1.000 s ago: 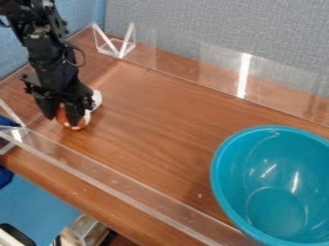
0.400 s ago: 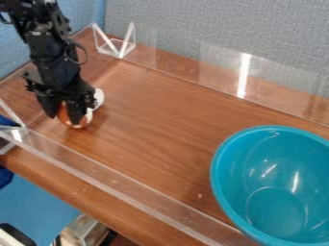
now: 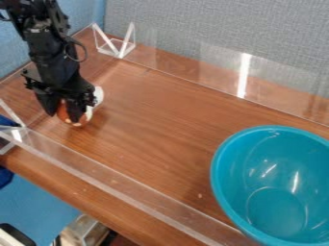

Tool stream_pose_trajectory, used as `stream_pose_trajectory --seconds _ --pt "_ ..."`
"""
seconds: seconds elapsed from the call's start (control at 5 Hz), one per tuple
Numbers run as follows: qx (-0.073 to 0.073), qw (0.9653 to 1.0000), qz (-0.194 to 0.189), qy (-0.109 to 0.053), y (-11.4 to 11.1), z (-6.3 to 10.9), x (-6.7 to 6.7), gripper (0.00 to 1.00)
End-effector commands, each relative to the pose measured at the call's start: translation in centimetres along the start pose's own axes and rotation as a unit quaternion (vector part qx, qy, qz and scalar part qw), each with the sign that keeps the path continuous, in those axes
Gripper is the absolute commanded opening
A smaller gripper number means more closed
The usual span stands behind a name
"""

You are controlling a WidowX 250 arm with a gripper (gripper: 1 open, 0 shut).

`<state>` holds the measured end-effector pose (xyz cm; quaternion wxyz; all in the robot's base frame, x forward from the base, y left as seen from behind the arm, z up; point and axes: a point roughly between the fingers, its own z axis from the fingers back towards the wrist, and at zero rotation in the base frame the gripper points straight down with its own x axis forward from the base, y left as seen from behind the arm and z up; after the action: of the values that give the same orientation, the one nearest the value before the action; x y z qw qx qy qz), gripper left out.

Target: Put the mushroom in the blue bowl

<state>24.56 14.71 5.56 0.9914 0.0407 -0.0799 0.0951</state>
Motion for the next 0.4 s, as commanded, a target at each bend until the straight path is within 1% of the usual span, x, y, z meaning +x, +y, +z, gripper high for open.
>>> stream_pose_trajectory --seconds 0.0,0.2 --pt "0.011 0.9993 -0.006 -0.034 -0.03 1.91 1.22 0.0" --pt "0.01 0.9993 -0.007 -0.035 -0.1 1.98 1.25 0.0"
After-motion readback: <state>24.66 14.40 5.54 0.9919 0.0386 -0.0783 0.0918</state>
